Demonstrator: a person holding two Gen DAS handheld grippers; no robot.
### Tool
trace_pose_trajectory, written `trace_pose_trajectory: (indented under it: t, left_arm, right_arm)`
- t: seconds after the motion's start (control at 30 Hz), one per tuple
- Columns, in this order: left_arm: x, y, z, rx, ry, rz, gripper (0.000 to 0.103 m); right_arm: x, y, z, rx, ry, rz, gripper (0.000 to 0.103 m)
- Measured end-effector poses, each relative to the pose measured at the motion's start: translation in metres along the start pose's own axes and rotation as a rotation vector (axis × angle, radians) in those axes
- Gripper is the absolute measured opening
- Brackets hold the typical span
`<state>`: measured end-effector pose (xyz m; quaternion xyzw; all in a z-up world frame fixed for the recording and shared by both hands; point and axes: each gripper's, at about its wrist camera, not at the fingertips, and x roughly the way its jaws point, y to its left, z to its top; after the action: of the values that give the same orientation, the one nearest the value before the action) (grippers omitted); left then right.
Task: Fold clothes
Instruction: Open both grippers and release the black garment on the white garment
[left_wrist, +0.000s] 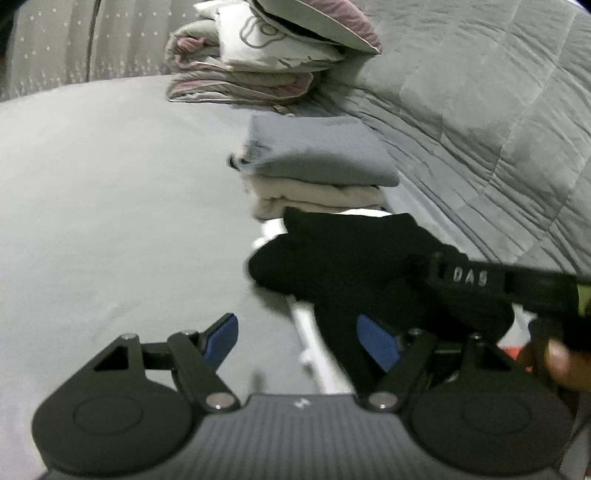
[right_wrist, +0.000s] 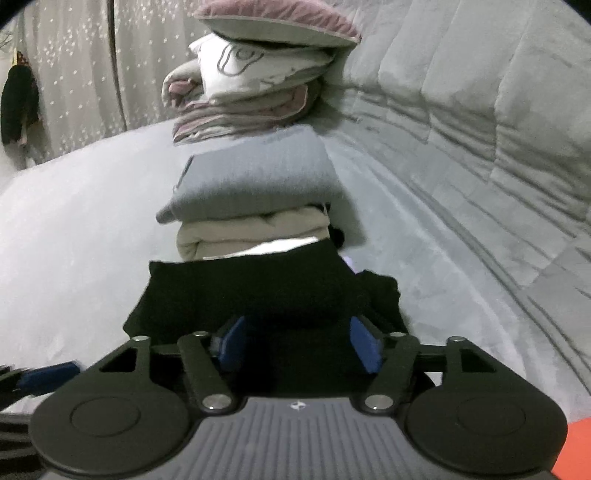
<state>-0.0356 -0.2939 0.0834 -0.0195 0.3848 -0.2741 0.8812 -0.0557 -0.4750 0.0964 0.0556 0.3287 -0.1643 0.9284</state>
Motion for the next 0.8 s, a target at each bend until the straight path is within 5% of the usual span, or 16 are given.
trace_pose_trajectory:
  t: [0.2, 0.43, 0.53, 0.6, 0.8]
  left_arm:
    - [-0.050, 0.027, -0.013, -0.051, -0.003, 0.001, 0.079]
    - [-0.090, 0.031, -0.032, 0.015, -0.022, 0.000, 0.089]
    - [-0.103, 0.045, -0.033, 0.020, -0.036, 0.004, 0.092]
    - [-0.108, 0.054, -0.035, 0.032, -0.063, 0.011, 0.102]
    - [-0.105, 0.085, -0.047, -0.012, -0.102, -0.002, 0.103]
  right_arm:
    - [-0.043, 0.019, -0.011, 0.028, -0.089, -0.059, 0.084]
    - [-0.103, 0.038, -0.060, 0.174, -0.195, -0.060, 0.101]
    - [-0.109, 0.043, -0.066, 0.183, -0.196, -0.069, 0.103]
    - [-0.110, 0.048, -0.069, 0.186, -0.187, -0.107, 0.103]
    - [-0.097, 0.057, -0.066, 0.242, -0.128, -0.115, 0.103]
